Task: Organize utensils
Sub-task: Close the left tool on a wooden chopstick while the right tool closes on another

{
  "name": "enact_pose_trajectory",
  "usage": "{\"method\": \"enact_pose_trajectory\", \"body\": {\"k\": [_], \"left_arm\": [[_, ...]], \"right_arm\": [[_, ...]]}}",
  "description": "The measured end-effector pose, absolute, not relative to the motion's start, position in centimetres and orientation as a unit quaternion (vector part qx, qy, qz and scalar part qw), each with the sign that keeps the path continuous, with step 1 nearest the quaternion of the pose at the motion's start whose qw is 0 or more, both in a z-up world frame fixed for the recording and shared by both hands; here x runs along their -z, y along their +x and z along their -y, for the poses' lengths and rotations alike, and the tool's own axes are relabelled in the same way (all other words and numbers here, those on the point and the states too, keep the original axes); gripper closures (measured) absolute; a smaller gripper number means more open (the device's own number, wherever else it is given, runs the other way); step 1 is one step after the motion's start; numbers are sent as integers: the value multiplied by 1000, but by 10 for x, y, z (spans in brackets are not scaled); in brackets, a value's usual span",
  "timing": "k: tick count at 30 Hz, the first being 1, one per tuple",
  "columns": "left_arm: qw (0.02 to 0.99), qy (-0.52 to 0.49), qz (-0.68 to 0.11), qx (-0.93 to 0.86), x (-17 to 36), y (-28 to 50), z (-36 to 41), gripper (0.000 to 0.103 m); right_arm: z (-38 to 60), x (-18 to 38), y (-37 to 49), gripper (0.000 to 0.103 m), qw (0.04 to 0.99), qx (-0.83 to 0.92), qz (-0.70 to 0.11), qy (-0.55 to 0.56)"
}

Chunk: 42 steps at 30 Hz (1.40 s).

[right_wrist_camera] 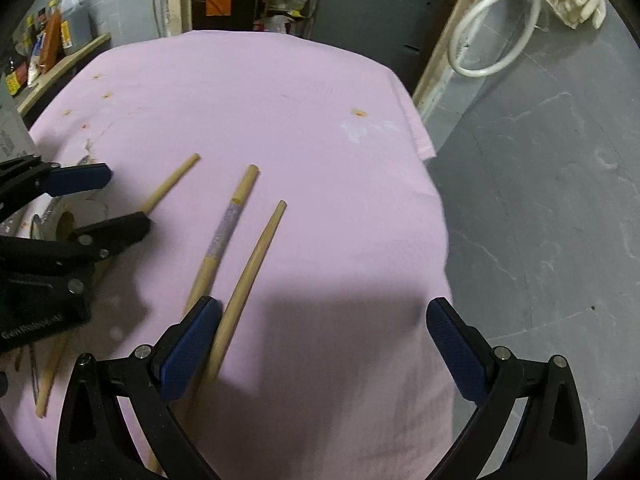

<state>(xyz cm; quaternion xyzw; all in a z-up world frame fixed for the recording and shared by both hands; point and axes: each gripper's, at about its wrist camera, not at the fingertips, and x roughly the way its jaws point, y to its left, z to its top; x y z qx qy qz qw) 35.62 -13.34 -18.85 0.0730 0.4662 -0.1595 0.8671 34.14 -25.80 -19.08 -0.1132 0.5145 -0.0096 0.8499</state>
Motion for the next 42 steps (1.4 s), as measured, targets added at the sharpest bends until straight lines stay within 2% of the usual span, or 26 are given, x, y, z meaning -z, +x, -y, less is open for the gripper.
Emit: {"method": "enact_pose_trajectory", "body": {"k": [3, 5, 8, 16, 22, 24, 30, 32, 40, 42], "left_arm": [[862, 71, -476, 157, 187, 355, 136, 55], [857, 72, -485, 157, 186, 356, 138, 60], [843, 71, -509, 156, 184, 359, 142, 66], [801, 56, -573, 163, 179, 371, 144, 82], [785, 65, -600, 140, 178, 379, 150, 86], [782, 62, -606, 135, 176, 382, 153, 94], [774, 9, -615, 148, 179, 384, 138, 95], [771, -14, -619, 152, 179, 385, 131, 96], [773, -45, -610, 170, 170, 375, 110, 96], [773, -41, -607, 177, 169, 372, 105, 96]], "right_arm": [[258, 189, 338, 11, 848, 9, -519, -108], [259, 187, 341, 27, 846, 5, -524, -99], [256, 187, 342, 44, 840, 14, -534, -92], [276, 186, 349, 66, 817, 21, -576, -6], [270, 186, 349, 70, 813, 32, -582, -7], [266, 184, 347, 72, 812, 37, -583, -14], [295, 180, 347, 86, 809, 17, -584, 58], [301, 179, 345, 95, 806, 12, -585, 83], [325, 175, 340, 96, 793, -8, -583, 174], [327, 174, 338, 93, 792, -11, -581, 189]]}}
